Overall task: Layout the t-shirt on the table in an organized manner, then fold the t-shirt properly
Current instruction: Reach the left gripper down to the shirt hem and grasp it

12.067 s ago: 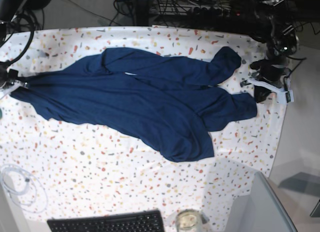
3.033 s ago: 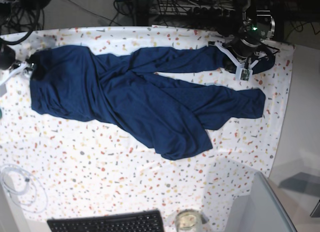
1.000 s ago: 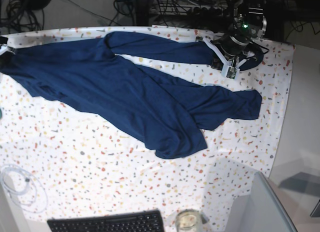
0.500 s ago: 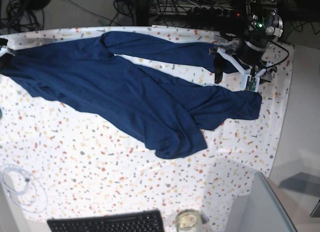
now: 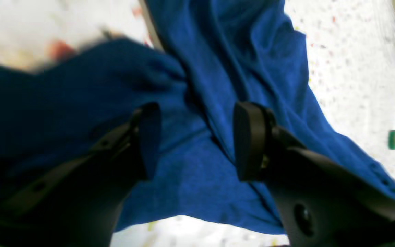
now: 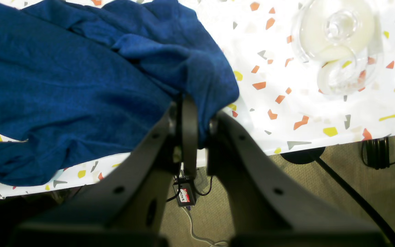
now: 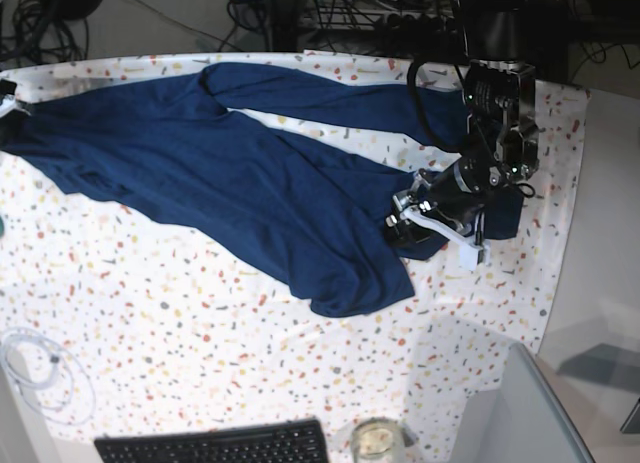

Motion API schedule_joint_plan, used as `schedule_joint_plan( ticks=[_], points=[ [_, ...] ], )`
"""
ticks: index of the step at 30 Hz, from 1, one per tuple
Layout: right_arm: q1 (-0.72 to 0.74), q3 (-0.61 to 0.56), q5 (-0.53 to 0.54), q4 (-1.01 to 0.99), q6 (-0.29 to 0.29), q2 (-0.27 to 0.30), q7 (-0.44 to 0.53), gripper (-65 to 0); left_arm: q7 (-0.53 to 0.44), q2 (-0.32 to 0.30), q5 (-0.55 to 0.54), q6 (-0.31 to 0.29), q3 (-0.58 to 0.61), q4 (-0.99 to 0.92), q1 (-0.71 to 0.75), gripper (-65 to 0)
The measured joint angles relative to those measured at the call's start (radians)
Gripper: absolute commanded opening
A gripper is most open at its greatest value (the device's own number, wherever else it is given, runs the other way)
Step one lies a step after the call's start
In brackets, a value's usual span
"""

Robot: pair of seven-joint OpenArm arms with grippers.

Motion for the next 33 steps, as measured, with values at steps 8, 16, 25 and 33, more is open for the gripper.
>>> schedule_joint_plan(
  ticks=[8, 16, 25, 33],
  points=[
    [0.002, 0.000, 0.000, 0.000, 0.000, 0.000, 0.000, -65.0, -0.004, 0.033, 0.001, 0.002, -0.002, -0.014, 0.004, -32.7],
    [0.002, 0.000, 0.000, 0.000, 0.000, 0.000, 0.000, -65.0, -0.011, 0.050, 0.001, 0.000, 0.000, -0.137, -0.062, -33.2],
    [0.003, 0.000, 0.000, 0.000, 0.000, 0.000, 0.000, -65.0, -0.008, 0.071, 0.001, 0.001, -0.005, -0.156, -0.092, -33.4],
    [0.002, 0.000, 0.000, 0.000, 0.000, 0.000, 0.000, -65.0, -0.031, 0.084, -0.001, 0.000, 0.000, -0.312, -0.224, -34.7]
  ],
)
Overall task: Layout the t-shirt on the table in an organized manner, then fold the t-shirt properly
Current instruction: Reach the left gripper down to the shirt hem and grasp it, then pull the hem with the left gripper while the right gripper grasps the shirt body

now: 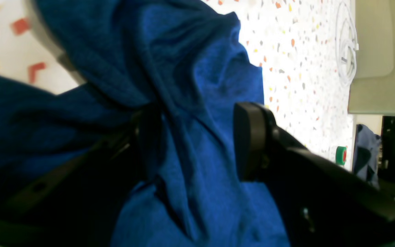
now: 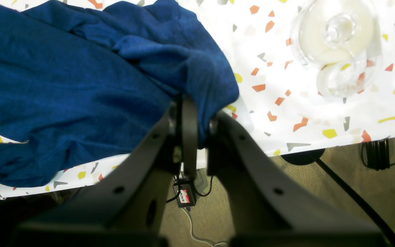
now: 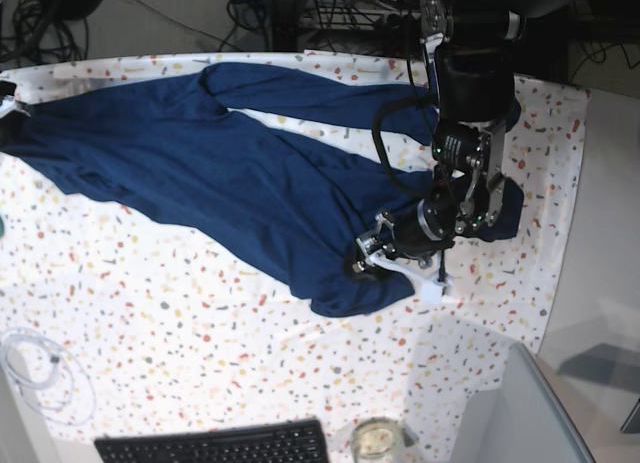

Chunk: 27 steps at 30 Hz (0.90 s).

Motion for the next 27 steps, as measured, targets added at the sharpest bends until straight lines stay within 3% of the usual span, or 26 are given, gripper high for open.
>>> schedule_joint_plan(
  ticks=[2, 4, 5, 10, 15, 20, 25, 27],
  points=[
    [0.000, 0.000, 0.000, 0.000, 0.000, 0.000, 0.001, -65.0, -0.045, 0.003, -0.002, 0.000, 0.000, -0.025, 0.002, -43.4],
    [0.000, 0.000, 0.000, 0.000, 0.000, 0.000, 0.000, -65.0, -0.059, 0.002, 0.003, 0.000, 0.000, -0.029, 0.007, -60.2],
    [0.000, 0.000, 0.000, 0.000, 0.000, 0.000, 0.000, -65.0, -0.060, 0.001, 0.002, 0.002, 0.000, -0.029, 0.007, -65.0],
    [-0.002, -0.053, -0.005, 0.000, 0.000, 0.005, 0.001, -65.0, -0.059, -0.001, 0.006, 0.002, 0.002, -0.031, -0.030, -65.0],
    [0.042, -0.111, 0.000, 0.000, 0.000, -0.003, -0.012, -65.0, -0.058, -0.020, 0.003, 0.000, 0.139, -0.012, -0.150, -65.0],
    [0.172, -0.105, -0.012, -0.001, -0.002, 0.078, -0.172, -65.0, -0.063, -0.015, -0.007, 0.000, 0.192, 0.020, -0.279, -65.0],
    [0.266, -0.107, -0.002, 0.000, -0.003, 0.110, -0.260, -65.0, -0.055, -0.021, 0.001, 0.002, 0.197, 0.018, -0.360, -65.0],
    [0.285, -0.110, 0.003, -0.005, -0.057, 0.121, -0.258, -65.0, -0.058, -0.021, 0.005, 0.003, 0.196, 0.018, -0.389, -65.0]
  ],
)
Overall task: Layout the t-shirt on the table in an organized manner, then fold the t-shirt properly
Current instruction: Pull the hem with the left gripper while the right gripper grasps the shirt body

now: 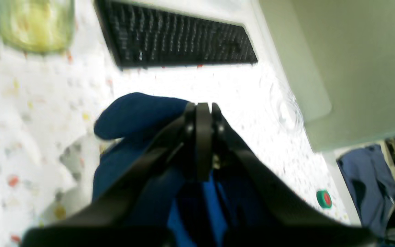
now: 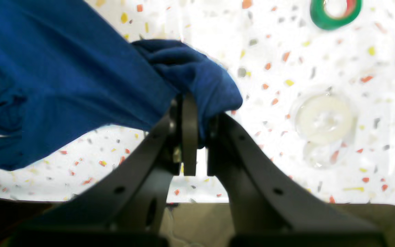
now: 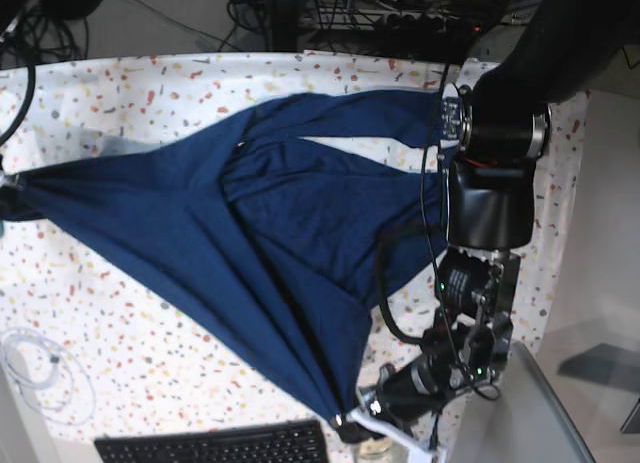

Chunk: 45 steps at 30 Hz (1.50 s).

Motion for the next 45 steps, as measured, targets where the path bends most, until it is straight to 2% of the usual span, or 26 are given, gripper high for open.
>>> schedule_joint_plan(
  ticks=[2, 6, 10, 11, 12, 14, 17, 18, 20, 23, 25, 27, 29, 35, 40, 43, 45],
  points=[
    [0.029, -0.004, 0.003, -0.053, -0.040, 0.022, 0.017, -65.0, -0.002, 0.003, -0.003, -0.003, 0.001, 0.002, -0.024, -65.0],
    [0.093, -0.012, 0.000, -0.306, -0.054, 0.033, 0.121, -65.0, -0.012, 0.001, -0.008, -0.003, 0.002, 0.002, -0.006, -65.0],
    [0.122, -0.159, -0.021, -0.534, -0.069, 0.113, 0.239, -64.7, -0.051, -0.001, 0.005, -0.001, 0.002, 0.001, 0.095, -65.0],
    [0.131, -0.187, -0.017, -0.551, -0.070, 0.119, 0.241, -63.5, -0.058, -0.005, 0.007, 0.000, 0.002, 0.002, 0.118, -65.0],
    [0.133, -0.205, -0.003, -0.556, -0.069, 0.122, 0.239, -59.9, -0.061, -0.004, 0.005, 0.000, 0.002, 0.012, 0.142, -65.0],
    [0.104, -0.209, -0.001, -0.517, -0.067, 0.118, 0.226, -47.6, -0.060, -0.017, -0.003, -0.004, 0.009, 0.064, 0.190, -65.0],
    [-0.027, -0.210, -0.020, -0.343, -0.064, 0.092, 0.203, -26.7, -0.073, -0.051, 0.003, -0.001, -0.008, 0.158, 0.274, -65.0],
    [-0.079, -0.214, -0.033, -0.254, -0.070, 0.074, 0.191, -23.3, -0.077, -0.056, 0.005, 0.008, -0.014, 0.180, 0.295, -65.0],
    [-0.168, -0.256, -0.024, -0.057, -0.053, 0.042, 0.186, -23.4, -0.063, -0.071, 0.005, -0.001, 0.000, 0.214, 0.321, -65.0],
    [-0.238, -0.454, -0.003, 0.178, -0.009, 0.037, 0.206, -24.0, -0.063, -0.071, 0.000, -0.002, 0.000, 0.227, 0.317, -65.0],
    [-0.257, -0.607, 0.018, 0.232, 0.004, 0.039, 0.225, -24.0, -0.072, -0.070, -0.004, -0.004, 0.001, 0.229, 0.310, -65.0],
    [-0.240, -0.758, -0.009, 0.208, 0.003, 0.048, 0.183, -24.0, -0.072, -0.071, -0.003, -0.003, 0.002, 0.231, 0.310, -65.0],
    [-0.195, -0.896, -0.008, 0.194, 0.002, 0.059, 0.187, -23.9, -0.069, -0.071, -0.002, -0.002, 0.002, 0.230, 0.315, -65.0],
    [-0.058, -1.204, -0.002, 0.182, -0.002, 0.040, 0.193, -23.3, -0.076, -0.072, -0.005, -0.003, -0.004, 0.229, 0.327, -65.0],
    [0.048, -1.323, -0.006, -0.007, -0.006, -0.056, 0.209, -23.1, -0.061, -0.073, 0.000, -0.002, -0.006, 0.227, 0.337, -65.0],
    [0.089, -1.397, -0.017, -0.126, -0.009, -0.095, 0.200, -23.1, -0.073, -0.074, -0.003, -0.002, -0.007, 0.227, 0.326, -65.0],
    [0.117, -1.456, -0.017, -0.188, -0.010, -0.119, 0.233, -23.1, -0.070, -0.072, -0.006, -0.003, -0.007, 0.227, 0.326, -65.0]
  ],
)
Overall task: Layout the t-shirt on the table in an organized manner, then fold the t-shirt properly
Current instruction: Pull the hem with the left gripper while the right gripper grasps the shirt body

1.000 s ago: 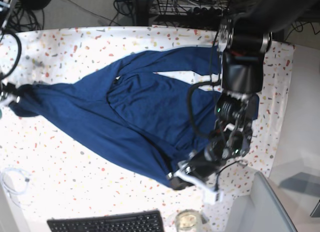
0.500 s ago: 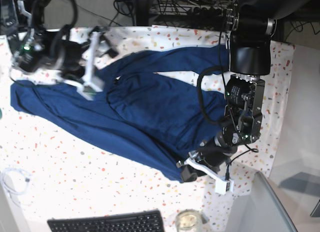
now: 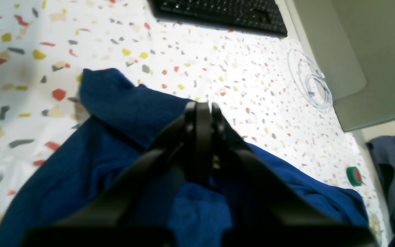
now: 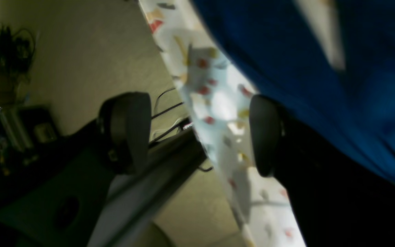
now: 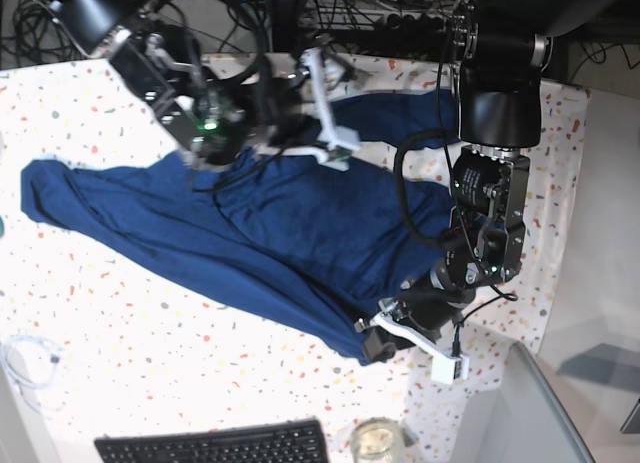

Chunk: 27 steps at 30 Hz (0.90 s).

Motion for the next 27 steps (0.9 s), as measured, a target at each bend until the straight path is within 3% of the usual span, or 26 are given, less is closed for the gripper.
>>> schedule_joint_plan(
  ticks=[3, 7, 12, 17, 22, 24, 27],
  points=[
    [0.047, -0.081, 0.013, -0.098, 0.003, -0.036, 0.056, -23.1, 0.000, 0.001, 0.003, 0.076, 0.002, 0.000, 0.000, -65.0],
    [0.066, -0.135, 0.005, -0.179, -0.019, -0.058, 0.092, -23.1, 0.001, 0.000, 0.002, 0.081, 0.002, 0.000, 0.000, -65.0],
    [0.091, -0.195, 0.008, -0.116, -0.192, -0.049, 0.103, -23.1, 0.000, -0.014, -0.003, 0.080, 0.003, 0.001, 0.001, -65.0],
    [0.142, -0.250, 0.014, -0.111, -0.311, -0.038, 0.113, -23.3, 0.001, -0.024, -0.001, 0.082, 0.000, 0.001, 0.008, -65.0],
    [0.184, -0.314, 0.015, -0.117, -0.487, -0.017, 0.114, -23.6, 0.000, -0.019, -0.001, 0.081, 0.001, 0.002, 0.008, -65.0],
    [0.193, -0.351, 0.013, -0.117, -0.549, -0.010, 0.146, -23.3, 0.001, -0.023, -0.001, 0.082, 0.001, 0.002, 0.009, -65.0],
    [0.194, -0.402, 0.017, -0.129, -0.594, 0.010, 0.230, -23.3, 0.000, -0.023, -0.001, 0.081, 0.000, 0.002, 0.009, -65.0]
  ],
)
